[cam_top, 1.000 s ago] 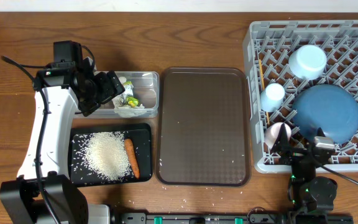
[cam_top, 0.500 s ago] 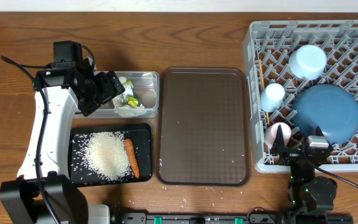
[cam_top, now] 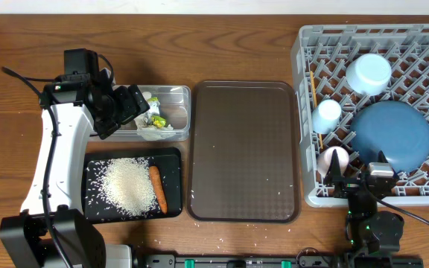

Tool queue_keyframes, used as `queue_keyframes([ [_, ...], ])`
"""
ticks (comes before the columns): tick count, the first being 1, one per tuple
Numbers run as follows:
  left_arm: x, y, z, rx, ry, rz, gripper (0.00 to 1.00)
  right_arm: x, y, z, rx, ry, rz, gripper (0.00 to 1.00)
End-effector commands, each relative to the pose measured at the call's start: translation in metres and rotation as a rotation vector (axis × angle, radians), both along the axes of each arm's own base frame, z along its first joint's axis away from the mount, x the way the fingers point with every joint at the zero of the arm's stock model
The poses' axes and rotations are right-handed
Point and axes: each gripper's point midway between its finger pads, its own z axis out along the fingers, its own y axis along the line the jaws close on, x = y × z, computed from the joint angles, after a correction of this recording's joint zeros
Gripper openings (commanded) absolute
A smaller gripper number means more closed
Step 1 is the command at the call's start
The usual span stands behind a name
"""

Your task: Sort waste into correct bins and load items into the dishwasher rack

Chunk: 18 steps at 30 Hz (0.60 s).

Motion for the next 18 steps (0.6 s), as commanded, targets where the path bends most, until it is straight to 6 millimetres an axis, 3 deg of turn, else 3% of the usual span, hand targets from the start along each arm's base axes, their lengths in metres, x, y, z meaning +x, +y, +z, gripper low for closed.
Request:
queue_keyframes([
  [1, 0.000, 0.003, 0.001, 0.016, -0.004, -0.006, 0.91, 0.000, 0.005, -0.001, -0.018, 0.001, 0.022, 0.99],
  [4, 0.000, 0.002, 0.000, 0.016, -0.002, -0.007, 0.91, 0.000, 0.005, -0.001, -0.018, 0.001, 0.022, 0.99],
  [8, -0.003, 0.002, 0.016, 0.022, -0.049, -0.009, 0.91, 0.000, 0.005, -0.001, -0.018, 0.001, 0.022, 0.99],
  [12, -0.013, 0.000, 0.047, 0.033, -0.146, -0.010, 0.91, 0.000, 0.005, -0.001, -0.018, 0.001, 0.022, 0.99],
  [18, -0.050, -0.004, 0.099, 0.056, -0.337, -0.008, 0.91, 0.000, 0.005, -0.001, -0.018, 0.001, 0.022, 0.99],
])
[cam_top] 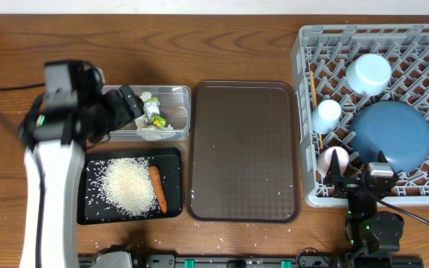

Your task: Sort waste into correct bins and load items into the dishwasher rack

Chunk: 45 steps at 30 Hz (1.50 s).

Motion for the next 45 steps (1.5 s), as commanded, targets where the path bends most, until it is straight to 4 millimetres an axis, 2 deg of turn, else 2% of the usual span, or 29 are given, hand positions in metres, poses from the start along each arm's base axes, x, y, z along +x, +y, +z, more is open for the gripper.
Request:
queue_keyframes([
  [1, -0.026, -0.002, 0.023, 0.026, -0.098, -0.007, 0.91, 0.000, 0.004, -0.001, -0.018, 0.001, 0.020, 0.99],
  [5, -0.061, -0.006, 0.038, 0.038, -0.206, -0.007, 0.91, 0.000, 0.004, -0.001, -0.018, 0.001, 0.020, 0.99],
  [8, -0.088, -0.005, 0.034, 0.063, -0.264, 0.008, 0.91, 0.000, 0.004, -0.001, -0.018, 0.001, 0.020, 0.99],
  [11, -0.110, -0.006, 0.017, 0.074, -0.291, 0.017, 0.91, 0.000, 0.004, -0.001, -0.018, 0.001, 0.020, 0.99],
  [16, -0.134, 0.007, -0.033, 0.153, -0.283, 0.071, 0.91, 0.000, 0.004, -0.001, -0.018, 0.001, 0.020, 0.99],
  [19, -0.132, 0.010, -0.055, 0.177, -0.328, 0.082, 0.91, 0.000, 0.004, -0.001, -0.018, 0.001, 0.020, 0.99],
  [24, -0.112, 0.007, -0.069, 0.154, -0.478, 0.093, 0.91, 0.000, 0.004, 0.000, -0.018, 0.001, 0.020, 0.99],
  [27, -0.098, 0.002, -0.068, 0.131, -0.593, 0.089, 0.91, 0.000, 0.004, -0.001, -0.018, 0.001, 0.020, 0.99],
  [33, -0.084, -0.005, -0.062, 0.119, -0.757, 0.069, 0.91, 0.000, 0.004, -0.001, -0.018, 0.001, 0.020, 0.99],
  [42, -0.082, -0.004, -0.093, 0.121, -0.759, 0.071, 0.91, 0.000, 0.004, 0.000, -0.018, 0.001, 0.020, 0.99],
  [45, -0.082, -0.004, -0.092, 0.128, -0.766, 0.069, 0.91, 0.000, 0.004, -0.001, -0.018, 0.001, 0.020, 0.99],
])
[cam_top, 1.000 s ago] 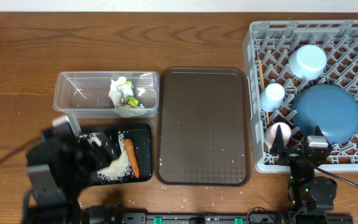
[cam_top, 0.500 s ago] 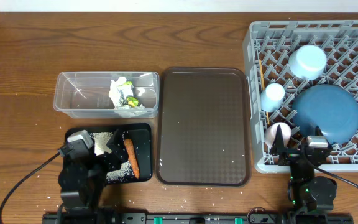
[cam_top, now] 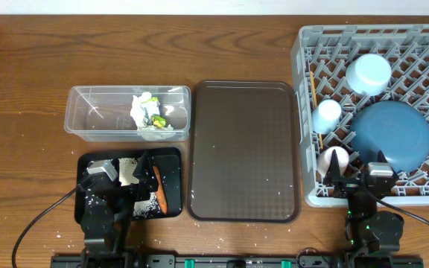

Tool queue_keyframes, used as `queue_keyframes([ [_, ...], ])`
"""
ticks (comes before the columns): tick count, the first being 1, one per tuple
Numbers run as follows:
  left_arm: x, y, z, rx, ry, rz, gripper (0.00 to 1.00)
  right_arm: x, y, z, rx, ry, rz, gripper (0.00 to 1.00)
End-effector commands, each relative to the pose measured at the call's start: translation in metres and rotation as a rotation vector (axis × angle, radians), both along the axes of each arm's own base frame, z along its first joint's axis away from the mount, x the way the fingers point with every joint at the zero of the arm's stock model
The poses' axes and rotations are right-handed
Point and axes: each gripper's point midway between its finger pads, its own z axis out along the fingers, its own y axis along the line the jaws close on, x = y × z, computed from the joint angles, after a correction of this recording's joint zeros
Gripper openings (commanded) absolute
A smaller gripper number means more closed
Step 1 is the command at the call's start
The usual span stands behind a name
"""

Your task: Sort waste into correct bins and load items into the dishwasher rack

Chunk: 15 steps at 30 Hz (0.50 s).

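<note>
The clear bin (cam_top: pixel 88 123) at the left holds crumpled white and green waste (cam_top: pixel 148 112). In front of it, the black bin (cam_top: pixel 171 156) holds white rice (cam_top: pixel 131 173) and a carrot (cam_top: pixel 159 192). My left gripper (cam_top: pixel 136 177) sits low over the black bin, folded back near the table's front edge; nothing shows in it and its jaws are unclear. The grey dishwasher rack (cam_top: pixel 304 112) at the right carries a blue plate (cam_top: pixel 389 138), a white bowl (cam_top: pixel 369 73), a small white cup (cam_top: pixel 326 113) and a pinkish cup (cam_top: pixel 334 158). My right gripper (cam_top: pixel 341 177) rests at the rack's front edge.
A brown serving tray (cam_top: pixel 244 149) lies bare between the bins and the rack. A thin wooden stick (cam_top: pixel 313 88) stands along the rack's left side. Grains of rice are scattered on the wooden table (cam_top: pixel 21 149) near the front.
My left arm has gone from above the clear bin's left end to a folded pose at the front edge, its gripper over the black bin. The right arm is unchanged.
My left gripper was open over the clear bin beside the crumpled waste. Then the arm stood further left and blurred, with the waste lying in the bin. Now it is folded at the table's front, and the waste stays in the clear bin.
</note>
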Motion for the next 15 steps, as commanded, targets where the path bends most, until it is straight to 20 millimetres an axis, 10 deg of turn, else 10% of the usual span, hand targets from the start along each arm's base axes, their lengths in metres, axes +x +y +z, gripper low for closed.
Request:
queue_keyframes([
  [1, 0.000, 0.001, -0.012, 0.021, 0.018, 0.004, 0.91, 0.000, 0.004, -0.001, -0.014, 0.001, 0.016, 0.99],
  [15, -0.001, -0.020, -0.012, 0.362, -0.029, -0.153, 0.91, 0.000, 0.004, 0.000, -0.014, 0.000, 0.016, 0.99],
])
